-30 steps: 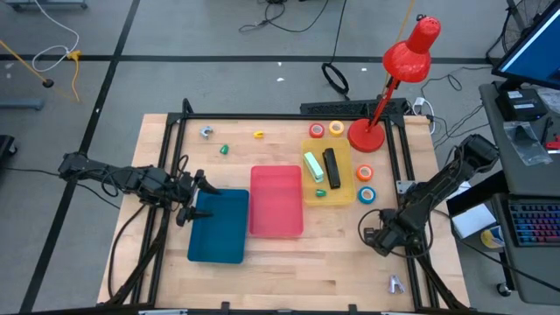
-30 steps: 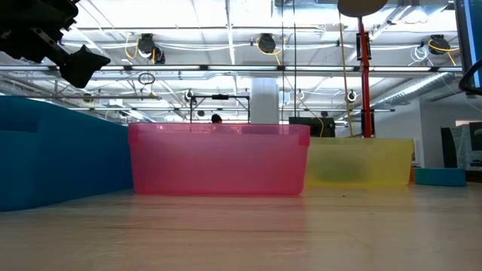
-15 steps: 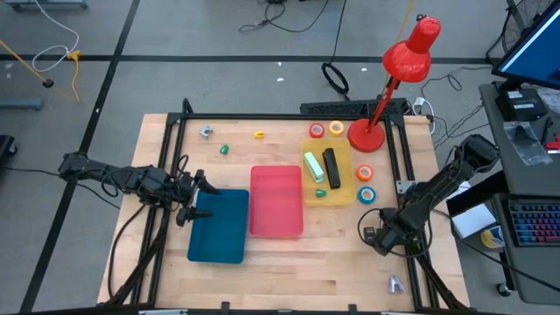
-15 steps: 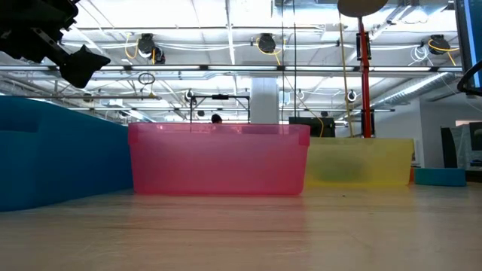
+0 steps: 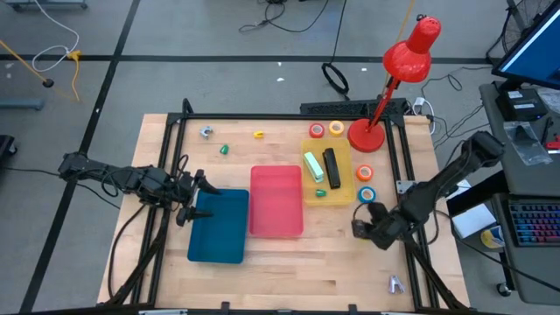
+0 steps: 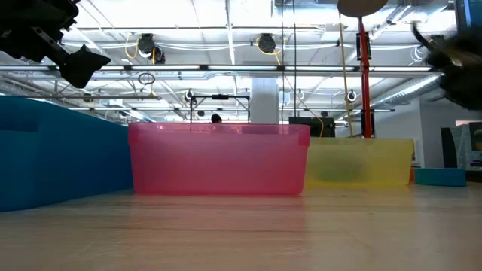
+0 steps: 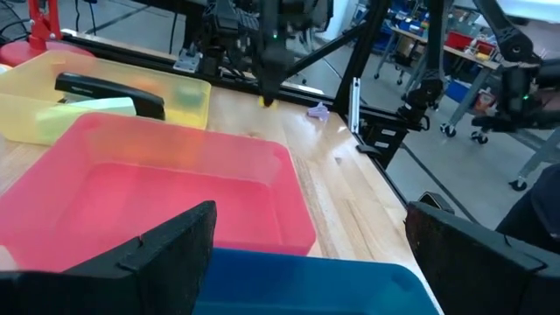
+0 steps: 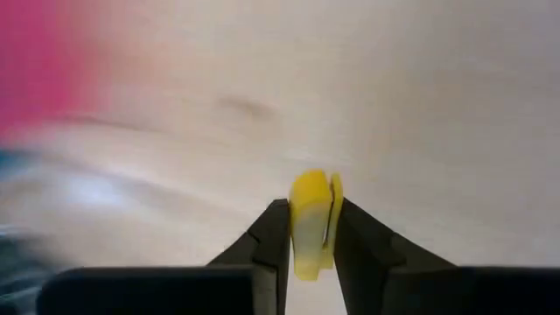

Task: Pick and place Stapler, Stapler remover, tape
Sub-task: Put the bottom yellow stapler into the yellow bin

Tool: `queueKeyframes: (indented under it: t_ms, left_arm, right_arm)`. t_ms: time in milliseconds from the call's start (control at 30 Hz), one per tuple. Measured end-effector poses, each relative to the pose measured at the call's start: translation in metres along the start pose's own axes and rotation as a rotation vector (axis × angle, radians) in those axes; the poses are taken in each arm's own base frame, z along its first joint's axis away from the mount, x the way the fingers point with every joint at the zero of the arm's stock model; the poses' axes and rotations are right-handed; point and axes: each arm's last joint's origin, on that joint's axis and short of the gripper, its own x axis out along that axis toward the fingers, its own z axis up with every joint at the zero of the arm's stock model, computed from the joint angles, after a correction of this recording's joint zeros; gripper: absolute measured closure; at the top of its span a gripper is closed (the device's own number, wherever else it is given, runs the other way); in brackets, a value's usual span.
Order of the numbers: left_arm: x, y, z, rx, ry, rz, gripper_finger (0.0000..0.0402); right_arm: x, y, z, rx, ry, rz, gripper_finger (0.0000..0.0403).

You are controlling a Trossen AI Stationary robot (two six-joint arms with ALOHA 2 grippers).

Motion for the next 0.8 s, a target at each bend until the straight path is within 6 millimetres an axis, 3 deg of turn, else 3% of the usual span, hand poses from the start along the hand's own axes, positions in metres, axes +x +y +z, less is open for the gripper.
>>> queueKeyframes:
  t_ms: [167,300,500,800]
  left_arm:
    - [0.0,0.0,0.0,-0.002,0.0,0.0,0.0036]
    - [0.0,0.0,0.001,-0.003,-0.011,-0.003,0.0036]
    - [0.0,0.0,0.002,-0.008,-0.016,-0.005,0.0036]
    - [0.0,0.0,0.002,-0.032,-0.015,-0.005,0.0036]
  right_arm:
    - [-0.021,0.029,0.021,-0.056,-0.205,0.36,0.0346]
    - [-0.036,0.046,0.045,-0.144,-0.355,0.483,0.0346]
    - [-0.041,0.065,0.084,-0.355,-0.491,0.477,0.0345]
    - [-0.014,0.068,0.127,-0.602,-0.351,0.277,0.0344]
